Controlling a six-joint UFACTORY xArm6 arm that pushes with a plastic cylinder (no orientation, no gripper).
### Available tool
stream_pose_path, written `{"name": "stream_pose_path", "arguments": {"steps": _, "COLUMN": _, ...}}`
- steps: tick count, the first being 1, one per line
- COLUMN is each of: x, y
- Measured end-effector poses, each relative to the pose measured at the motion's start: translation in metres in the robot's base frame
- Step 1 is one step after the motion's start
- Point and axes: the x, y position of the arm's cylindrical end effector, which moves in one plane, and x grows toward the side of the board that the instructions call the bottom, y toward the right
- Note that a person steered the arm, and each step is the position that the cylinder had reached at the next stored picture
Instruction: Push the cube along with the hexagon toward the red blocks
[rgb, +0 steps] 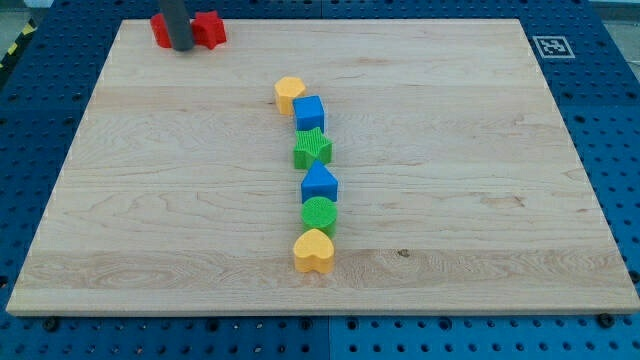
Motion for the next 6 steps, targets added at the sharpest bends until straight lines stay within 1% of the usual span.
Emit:
{"name": "stream_pose_path", "arguments": {"steps": 1, "x": 0.033, "y": 0.016}}
{"name": "stream_pose_path", "arguments": {"steps": 2, "x": 0.033, "y": 0.065}}
{"name": "stream_pose_path", "arguments": {"steps": 3, "x": 0.037, "y": 0.145}}
{"name": "stream_pose_path", "arguments": {"steps": 4, "x": 0.085, "y": 0.239}}
{"name": "stream_pose_path", "arguments": {"steps": 5, "x": 0.127, "y": 0.251}}
{"name": "stream_pose_path", "arguments": {"steps": 6, "x": 0.153, "y": 0.243}}
